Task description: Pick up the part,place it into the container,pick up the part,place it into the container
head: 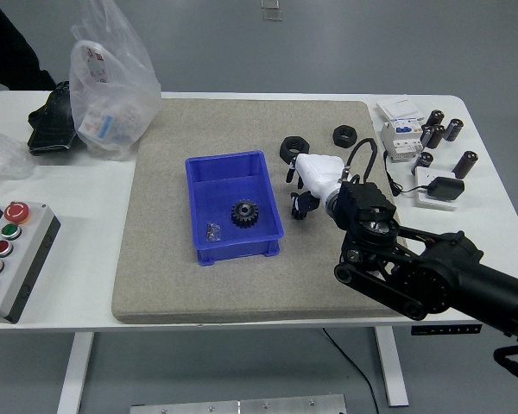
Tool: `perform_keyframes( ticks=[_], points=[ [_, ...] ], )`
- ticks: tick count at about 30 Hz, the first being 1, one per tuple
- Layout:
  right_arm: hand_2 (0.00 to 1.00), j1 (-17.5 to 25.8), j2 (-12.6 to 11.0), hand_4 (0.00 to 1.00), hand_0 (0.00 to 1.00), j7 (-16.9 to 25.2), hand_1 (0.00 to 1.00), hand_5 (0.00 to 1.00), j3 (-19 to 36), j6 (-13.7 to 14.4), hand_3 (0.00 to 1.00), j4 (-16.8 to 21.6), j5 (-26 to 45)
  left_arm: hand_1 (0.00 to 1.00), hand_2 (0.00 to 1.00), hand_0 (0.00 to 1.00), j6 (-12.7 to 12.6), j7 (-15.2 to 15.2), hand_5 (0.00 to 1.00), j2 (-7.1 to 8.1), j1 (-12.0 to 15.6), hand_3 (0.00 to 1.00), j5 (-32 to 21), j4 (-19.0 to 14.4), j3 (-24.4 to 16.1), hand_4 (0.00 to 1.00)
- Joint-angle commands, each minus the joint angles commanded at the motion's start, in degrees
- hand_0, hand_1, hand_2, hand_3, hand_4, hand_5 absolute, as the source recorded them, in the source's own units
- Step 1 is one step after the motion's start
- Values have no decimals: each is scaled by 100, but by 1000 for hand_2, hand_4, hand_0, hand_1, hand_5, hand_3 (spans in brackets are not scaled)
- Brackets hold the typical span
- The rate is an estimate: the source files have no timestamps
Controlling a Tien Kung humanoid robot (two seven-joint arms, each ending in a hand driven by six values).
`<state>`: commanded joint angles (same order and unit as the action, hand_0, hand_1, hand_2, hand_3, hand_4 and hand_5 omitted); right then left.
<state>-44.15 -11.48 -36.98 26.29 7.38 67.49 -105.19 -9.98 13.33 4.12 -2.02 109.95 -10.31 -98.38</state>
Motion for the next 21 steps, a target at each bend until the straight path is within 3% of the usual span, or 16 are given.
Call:
perform_keyframes(
  ticks=[12, 13, 18, 19, 21],
  points=[
    [494, 197, -125, 529, 202, 0, 569, 2, 365, 36, 624, 62, -31, 549, 543, 693, 4, -5, 63, -17, 8, 622, 0, 0, -7, 542],
    [741, 225, -144, 645, 206, 0, 618, 50, 427, 28, 744, 89, -53, 550, 543, 693, 5, -4, 63, -17, 8, 622, 0, 0, -8, 542],
    [741, 424, -252, 645, 206, 0, 618, 50, 797, 179, 744, 209, -194, 550, 543, 693, 2, 0, 63, -16, 15, 622, 13, 0, -28, 542],
    [797, 485, -275, 712, 225, 0, 632, 109, 900, 252, 882, 236, -232, 550, 544, 693, 1, 1, 63, -15, 17, 623, 16, 0, -32, 543],
    [797, 617, -320, 712, 225, 0, 632, 109, 1103, 405, 882, 291, -290, 550, 544, 693, 0, 2, 63, -17, 20, 623, 17, 0, -37, 543]
  ],
)
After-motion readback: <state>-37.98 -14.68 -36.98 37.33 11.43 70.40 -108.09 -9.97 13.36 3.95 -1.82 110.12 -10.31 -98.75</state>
